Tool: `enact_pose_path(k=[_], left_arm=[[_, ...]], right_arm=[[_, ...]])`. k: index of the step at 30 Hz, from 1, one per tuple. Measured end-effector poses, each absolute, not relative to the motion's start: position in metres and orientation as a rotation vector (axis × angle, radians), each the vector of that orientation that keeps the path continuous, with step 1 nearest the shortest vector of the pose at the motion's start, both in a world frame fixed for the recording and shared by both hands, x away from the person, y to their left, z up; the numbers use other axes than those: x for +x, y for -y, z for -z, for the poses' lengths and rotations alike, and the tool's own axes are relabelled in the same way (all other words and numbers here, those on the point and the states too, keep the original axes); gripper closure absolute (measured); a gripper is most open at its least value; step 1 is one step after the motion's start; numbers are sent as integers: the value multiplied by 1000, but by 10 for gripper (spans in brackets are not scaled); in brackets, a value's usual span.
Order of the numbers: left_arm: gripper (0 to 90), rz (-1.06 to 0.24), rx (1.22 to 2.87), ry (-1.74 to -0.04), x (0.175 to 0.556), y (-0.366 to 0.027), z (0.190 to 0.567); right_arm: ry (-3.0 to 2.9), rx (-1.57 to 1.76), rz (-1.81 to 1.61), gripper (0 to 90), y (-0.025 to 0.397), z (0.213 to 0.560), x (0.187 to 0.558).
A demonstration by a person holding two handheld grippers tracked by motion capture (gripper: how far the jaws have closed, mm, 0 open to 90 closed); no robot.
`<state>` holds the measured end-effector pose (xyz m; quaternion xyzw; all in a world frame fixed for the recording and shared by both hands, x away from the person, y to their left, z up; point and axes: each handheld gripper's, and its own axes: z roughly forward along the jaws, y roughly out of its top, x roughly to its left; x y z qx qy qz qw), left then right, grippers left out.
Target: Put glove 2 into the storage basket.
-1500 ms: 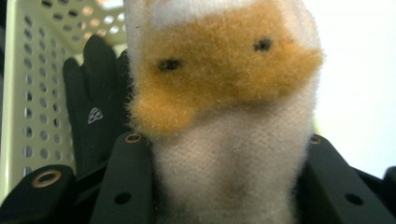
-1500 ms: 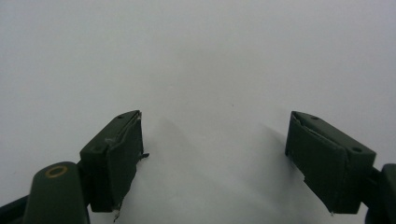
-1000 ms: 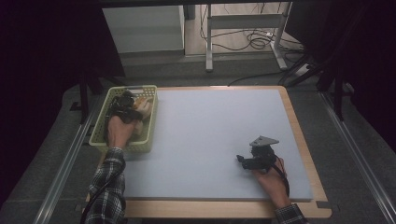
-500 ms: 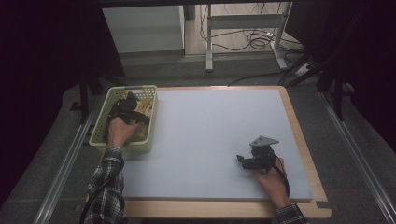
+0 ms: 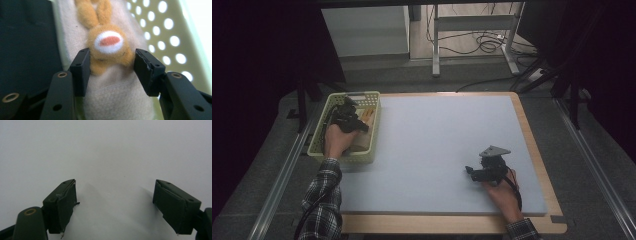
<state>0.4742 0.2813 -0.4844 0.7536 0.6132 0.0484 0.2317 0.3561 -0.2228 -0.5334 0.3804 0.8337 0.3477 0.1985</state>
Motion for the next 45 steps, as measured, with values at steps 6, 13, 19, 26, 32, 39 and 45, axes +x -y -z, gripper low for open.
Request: enact_pose_path(k=[6, 13, 19, 26, 32, 39, 45], left_arm=[[485, -154, 2027, -1683, 471, -286, 477], [248, -261, 1982, -1666, 462, -295, 468], [130, -314, 1954, -1604, 453, -300, 463], [60, -320, 1943, -1505, 441, -300, 456], [42, -362, 1973, -1460, 434, -298, 451], [32, -395, 2005, -1416, 428, -294, 449], [23, -409, 2009, -1369, 421, -289, 445]], right_arm=[[-2332, 1064, -972, 189, 223, 533, 356], [-2332, 1064, -972, 189, 223, 533, 356], [-2332, 1066, -972, 189, 223, 533, 356], [-2331, 1064, -971, 189, 223, 533, 356], [-2329, 1062, -971, 189, 222, 533, 355], [-2328, 1062, -969, 189, 222, 533, 355], [-2328, 1060, -966, 188, 222, 533, 355]])
